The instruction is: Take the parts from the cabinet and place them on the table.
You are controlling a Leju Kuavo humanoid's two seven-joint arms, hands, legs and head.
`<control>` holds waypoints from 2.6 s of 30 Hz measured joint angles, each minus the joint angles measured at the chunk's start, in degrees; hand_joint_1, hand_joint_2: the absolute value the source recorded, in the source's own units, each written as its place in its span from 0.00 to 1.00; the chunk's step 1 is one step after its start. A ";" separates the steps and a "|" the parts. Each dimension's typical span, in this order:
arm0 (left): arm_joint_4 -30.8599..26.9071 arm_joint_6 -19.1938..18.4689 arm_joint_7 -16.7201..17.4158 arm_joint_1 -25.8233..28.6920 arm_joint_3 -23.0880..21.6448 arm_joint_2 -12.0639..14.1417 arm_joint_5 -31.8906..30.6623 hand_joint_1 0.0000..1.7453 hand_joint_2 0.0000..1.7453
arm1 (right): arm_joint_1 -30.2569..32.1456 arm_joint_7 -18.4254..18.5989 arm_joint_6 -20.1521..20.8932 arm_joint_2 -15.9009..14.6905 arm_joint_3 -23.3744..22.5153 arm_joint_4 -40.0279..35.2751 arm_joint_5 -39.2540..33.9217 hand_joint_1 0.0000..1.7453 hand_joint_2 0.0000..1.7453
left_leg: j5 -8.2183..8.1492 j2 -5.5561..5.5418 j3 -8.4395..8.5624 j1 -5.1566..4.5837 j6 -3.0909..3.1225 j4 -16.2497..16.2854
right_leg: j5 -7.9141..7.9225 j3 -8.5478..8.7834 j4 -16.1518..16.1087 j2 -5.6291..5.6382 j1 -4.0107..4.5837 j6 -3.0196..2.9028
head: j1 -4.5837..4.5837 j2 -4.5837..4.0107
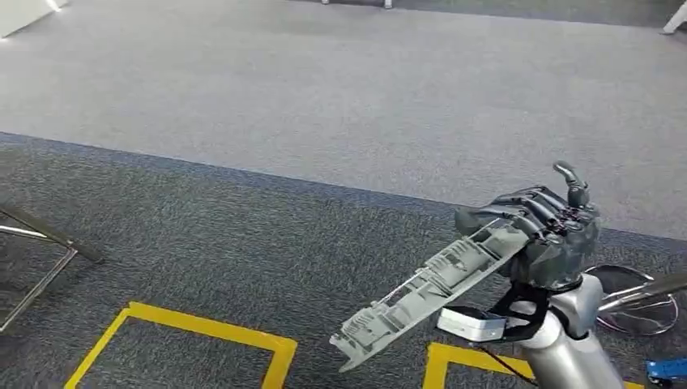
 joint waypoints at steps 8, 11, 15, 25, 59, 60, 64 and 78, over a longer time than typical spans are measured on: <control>0.11 0.24 0.61 -0.13 -0.48 -0.08 -1.11 0.00 0.00 | 0.75 -0.87 -0.35 0.00 -0.04 -0.24 -1.55 1.00 1.00 | -3.04 7.96 -6.42 0.34 -1.00 12.61 | -1.30 2.11 -0.51 -6.34 0.71 -1.11 | -1.02 0.00; 0.11 0.17 0.52 -0.32 -0.57 0.22 -1.05 0.00 0.00 | 0.55 -1.11 -0.11 0.00 -0.04 -0.35 -2.05 1.00 1.00 | 0.72 12.80 -0.81 -0.88 0.13 1.41 | -2.14 3.13 -0.64 -8.14 1.09 -0.63 | -1.00 0.00; 0.11 0.17 0.55 -0.15 -0.79 0.55 -0.79 0.00 0.00 | 0.13 -1.35 0.31 0.13 0.07 -0.33 -2.49 1.00 1.00 | 0.57 10.66 -0.64 -1.24 1.15 -0.26 | -2.62 3.83 -1.19 -10.64 1.32 0.59 | -1.05 0.00; 0.11 0.61 1.70 -0.25 -0.74 0.57 0.59 0.00 0.00 | -0.73 -1.66 0.26 0.22 0.20 -0.09 -2.60 1.00 1.00 | 0.47 2.82 0.99 0.14 1.58 -0.96 | 1.11 -3.10 3.99 -0.94 0.35 1.79 | -0.32 0.00; 0.35 0.15 1.75 -0.14 -0.59 0.38 2.05 0.00 0.00 | -3.71 0.44 4.43 0.39 1.38 1.20 -2.14 1.00 1.00 | 0.77 0.91 -0.14 0.19 0.74 -0.53 | 0.69 -0.34 -0.56 1.40 0.40 0.82 | -0.24 0.00; 0.35 0.39 1.84 0.11 -0.59 0.33 2.01 0.00 0.00 | -4.04 0.50 4.81 0.37 1.42 1.40 -2.30 1.00 1.00 | 0.95 0.22 -0.21 0.40 0.37 -0.66 | 0.69 -0.28 -0.53 0.85 0.63 0.47 | -0.19 0.00; 0.37 2.05 3.52 0.13 -0.59 0.14 1.42 0.00 0.00 | -6.04 0.68 6.03 0.46 1.57 2.08 -2.75 1.00 1.00 | -2.78 6.39 -3.19 0.09 -0.98 5.77 | 0.63 0.83 -1.34 -2.29 0.31 -0.96 | -0.96 0.00; 0.39 1.79 3.58 0.35 -0.76 0.03 0.59 0.00 0.00 | -8.00 1.49 6.45 1.42 2.05 3.43 -1.84 1.00 1.00 | 1.36 9.48 0.07 0.11 1.34 -1.50 | -3.18 2.82 -0.30 -7.24 0.86 1.43 | -0.52 0.00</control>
